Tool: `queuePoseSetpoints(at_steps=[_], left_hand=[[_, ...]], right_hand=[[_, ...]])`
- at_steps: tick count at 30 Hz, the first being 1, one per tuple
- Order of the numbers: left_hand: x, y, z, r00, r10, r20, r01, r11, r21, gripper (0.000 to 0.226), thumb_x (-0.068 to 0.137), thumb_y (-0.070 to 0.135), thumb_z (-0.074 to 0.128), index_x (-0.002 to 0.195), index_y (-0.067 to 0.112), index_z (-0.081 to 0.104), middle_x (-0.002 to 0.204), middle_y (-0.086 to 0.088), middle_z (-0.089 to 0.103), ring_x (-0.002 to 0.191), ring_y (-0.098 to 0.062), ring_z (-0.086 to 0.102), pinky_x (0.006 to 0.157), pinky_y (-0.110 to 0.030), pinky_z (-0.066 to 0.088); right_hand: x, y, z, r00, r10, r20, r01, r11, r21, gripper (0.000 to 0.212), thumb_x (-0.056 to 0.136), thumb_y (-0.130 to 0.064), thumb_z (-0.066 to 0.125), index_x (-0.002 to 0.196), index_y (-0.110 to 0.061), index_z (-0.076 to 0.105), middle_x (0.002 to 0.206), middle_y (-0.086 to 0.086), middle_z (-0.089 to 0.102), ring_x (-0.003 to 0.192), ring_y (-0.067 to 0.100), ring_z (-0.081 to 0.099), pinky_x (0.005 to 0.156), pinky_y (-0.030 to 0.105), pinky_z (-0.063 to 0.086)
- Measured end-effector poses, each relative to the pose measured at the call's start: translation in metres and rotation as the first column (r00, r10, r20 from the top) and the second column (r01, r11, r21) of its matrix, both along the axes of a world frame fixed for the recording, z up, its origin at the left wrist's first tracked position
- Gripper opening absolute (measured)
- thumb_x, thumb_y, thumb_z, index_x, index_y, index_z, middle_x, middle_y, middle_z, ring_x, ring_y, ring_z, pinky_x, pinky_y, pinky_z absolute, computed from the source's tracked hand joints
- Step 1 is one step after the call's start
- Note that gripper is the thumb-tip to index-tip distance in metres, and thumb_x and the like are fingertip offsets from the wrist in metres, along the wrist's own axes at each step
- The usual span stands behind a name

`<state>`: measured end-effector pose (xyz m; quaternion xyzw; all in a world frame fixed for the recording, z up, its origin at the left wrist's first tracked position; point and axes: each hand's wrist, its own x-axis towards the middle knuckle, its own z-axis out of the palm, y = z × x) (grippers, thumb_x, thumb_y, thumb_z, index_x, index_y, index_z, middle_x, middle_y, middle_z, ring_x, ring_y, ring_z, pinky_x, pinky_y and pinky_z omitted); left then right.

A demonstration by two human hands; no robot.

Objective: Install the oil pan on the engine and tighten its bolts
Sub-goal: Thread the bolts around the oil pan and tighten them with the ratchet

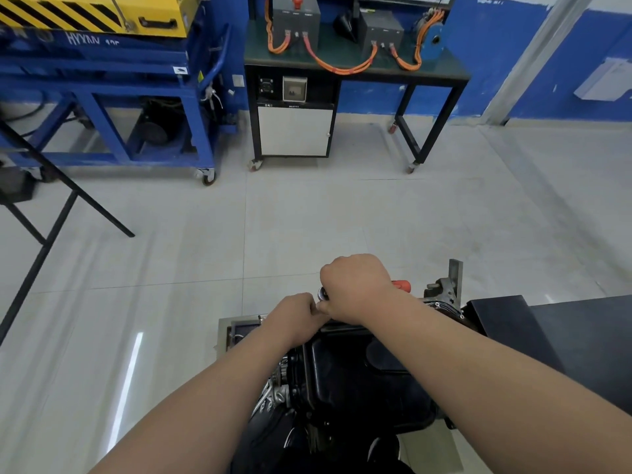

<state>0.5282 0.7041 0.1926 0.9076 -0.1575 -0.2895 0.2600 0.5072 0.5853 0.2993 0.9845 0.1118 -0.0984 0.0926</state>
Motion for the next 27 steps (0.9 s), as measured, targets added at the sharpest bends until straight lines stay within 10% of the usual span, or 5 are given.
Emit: queuePoseSetpoints(at_steps=[8,15,20,27], left_hand=[[0.007,-0.014,0.006,0.942,-0.284,0.179,0.210,0.915,0.345,0.031,0.093,0.032,0.033,0.103,0.017,0.058,0.105,-0.006,0.064,0.092,-0.025,0.061,0.069,-0.030,0.043],[0.011,-0.007,0.016,0.918,-0.223,0.328,0.192,0.973,0.124,0.036,0.097,0.042,0.033,0.109,0.016,0.053,0.097,-0.010,0.066,0.091,-0.029,0.059,0.072,-0.035,0.044],[0.016,-0.007,0.043,0.905,-0.144,0.401,0.157,0.988,0.001,0.031,0.095,0.044,0.041,0.089,0.018,0.057,0.082,-0.001,0.061,0.081,-0.023,0.056,0.068,-0.034,0.044],[0.012,-0.021,0.075,0.782,-0.245,0.574,0.290,0.957,0.014,0.027,0.096,0.039,0.044,0.099,0.020,0.063,0.091,0.001,0.058,0.086,-0.021,0.056,0.069,-0.029,0.036]], right_hand=[[-0.008,-0.024,0.002,0.964,0.002,-0.264,0.087,0.941,0.326,0.030,0.088,-0.048,0.051,0.090,-0.019,0.058,0.092,0.001,0.061,0.086,0.021,0.052,0.068,0.031,0.038],[-0.004,-0.034,0.053,0.982,-0.062,-0.176,0.147,0.841,0.520,0.023,0.085,-0.042,0.051,0.081,-0.023,0.064,0.066,-0.012,0.054,0.062,0.002,0.048,0.056,0.027,0.037],[-0.012,-0.073,0.075,0.899,-0.230,-0.373,0.432,0.319,0.844,0.025,0.087,-0.022,0.047,0.083,-0.013,0.070,0.060,-0.004,0.056,0.055,0.016,0.042,0.058,0.030,0.037],[-0.059,-0.157,0.057,0.832,-0.048,-0.553,0.504,-0.351,0.789,0.025,0.083,-0.019,0.052,0.095,-0.009,0.071,0.062,0.006,0.055,0.044,0.013,0.039,0.048,0.026,0.040]])
